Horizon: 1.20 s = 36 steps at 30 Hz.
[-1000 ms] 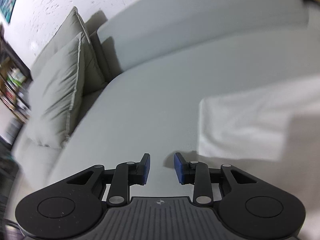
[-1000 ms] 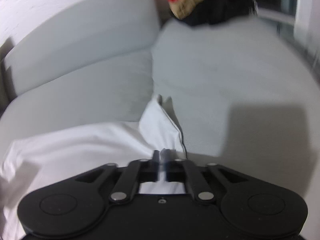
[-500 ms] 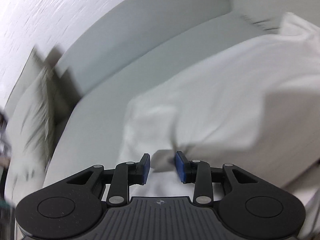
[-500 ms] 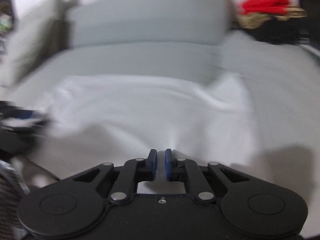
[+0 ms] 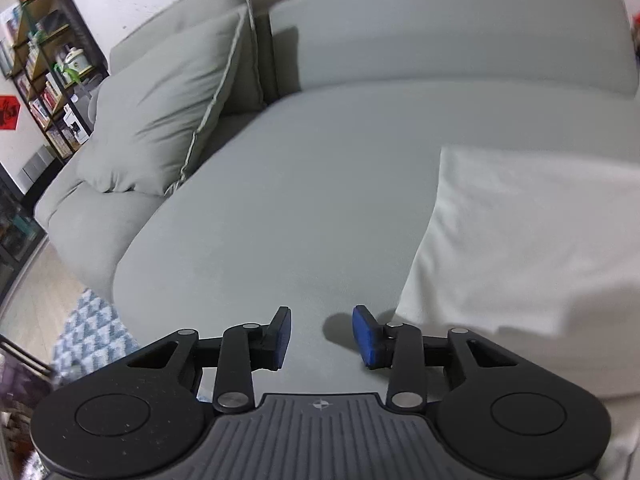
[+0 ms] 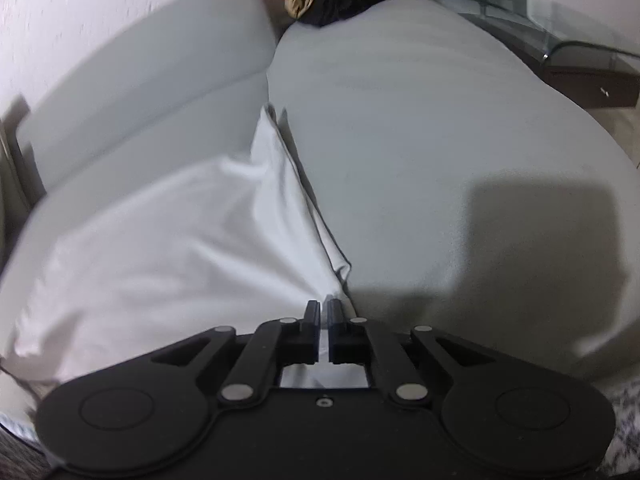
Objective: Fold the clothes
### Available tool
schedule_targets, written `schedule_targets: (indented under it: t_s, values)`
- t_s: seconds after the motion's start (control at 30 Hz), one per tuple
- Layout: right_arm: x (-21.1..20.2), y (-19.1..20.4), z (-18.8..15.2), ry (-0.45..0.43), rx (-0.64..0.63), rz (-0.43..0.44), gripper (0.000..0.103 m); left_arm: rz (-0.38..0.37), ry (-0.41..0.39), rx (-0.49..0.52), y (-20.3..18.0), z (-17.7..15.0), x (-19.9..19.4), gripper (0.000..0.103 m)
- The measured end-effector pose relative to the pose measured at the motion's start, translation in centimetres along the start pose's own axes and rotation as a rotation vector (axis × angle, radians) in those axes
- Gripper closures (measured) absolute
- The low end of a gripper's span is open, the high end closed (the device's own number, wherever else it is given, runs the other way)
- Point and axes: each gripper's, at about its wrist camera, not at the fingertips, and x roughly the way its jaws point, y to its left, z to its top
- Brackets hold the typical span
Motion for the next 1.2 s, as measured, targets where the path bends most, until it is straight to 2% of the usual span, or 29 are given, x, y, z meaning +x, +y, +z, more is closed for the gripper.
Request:
schedule_targets:
  t_s: [0.13,0.27,0.33,0.37,0.43,0.5,0.53,0.57,0.63,0.7,0.73,0.8,0.83,0.9,0.97,1.07,1.17,1.2]
  values:
    - [0.1,1.6,0.1,-0.084,-0.046,0.132,0.093,-0.145,-0.143,0.050,-2.4,0.2,-2.0,0.066]
    - [1.6,5.1,-0.3,-0.109,-0.165,0.242,0.093,-0.281,-0.193,0.171,-7.3,-0.3,-2.8,0.065]
    - [2.6,6.9,-0.5,-0.107,-0.233,0.260,0.093,-0.294,-0.195,0.255,-9.7,-0.7,-2.4,0.065]
    - [2.9,7.7,-0.8,-0.093,-0.266,0.249,0.094,-0.283,-0.185,0.299,-10.7,-1.0,-2.0,0.063]
    - [3.7,9.0,-1.6,-0.036,-0.323,0.209,0.093,-0.261,-0.166,0.387,-12.8,-1.6,-1.3,0.066]
    - [4.1,9.3,-2.5,0.031,-0.370,0.157,0.094,-0.269,-0.155,0.474,-13.5,-2.3,-2.1,0.091]
    - [3.5,9.4,-3.0,0.053,-0.399,0.133,0.094,-0.286,-0.148,0.507,-13.3,-2.8,-2.8,0.098]
    - [2.7,9.4,-3.4,0.071,-0.427,0.113,0.094,-0.302,-0.145,0.534,-12.9,-3.4,-3.6,0.103]
    - [1.0,8.9,-4.0,0.094,-0.445,0.082,0.094,-0.335,-0.139,0.587,-12.1,-4.5,-5.2,0.103]
    - [-0.5,7.4,-5.0,0.142,-0.392,0.097,0.094,-0.382,-0.134,0.567,-10.7,-5.6,-6.7,0.103]
    - [-1.0,6.4,-5.4,0.160,-0.350,0.113,0.093,-0.392,-0.137,0.550,-10.5,-5.6,-6.9,0.099]
    - [-1.9,4.4,-5.8,0.144,-0.262,0.162,0.091,-0.401,-0.146,0.513,-10.7,-5.2,-6.7,0.073]
    - [-2.7,3.8,-5.7,0.107,-0.235,0.188,0.089,-0.405,-0.150,0.495,-10.8,-4.9,-6.6,0.071]
    - [-3.7,3.3,-5.0,0.009,-0.215,0.215,0.083,-0.413,-0.158,0.458,-10.9,-4.5,-6.4,0.071]
    - [-3.7,3.1,-4.4,-0.061,-0.197,0.209,0.083,-0.422,-0.167,0.421,-11.1,-4.1,-6.2,0.071]
    - [-2.2,3.5,-3.7,-0.053,-0.149,0.227,0.083,-0.434,-0.179,0.366,-11.3,-3.4,-6.0,0.071]
    - [-0.6,5.0,-3.3,-0.039,-0.154,0.266,0.084,-0.446,-0.192,0.311,-11.6,-2.8,-5.7,0.071]
    - [-0.1,5.5,-3.3,-0.033,-0.172,0.254,0.084,-0.433,-0.181,0.333,-12.1,-2.9,-5.5,0.071]
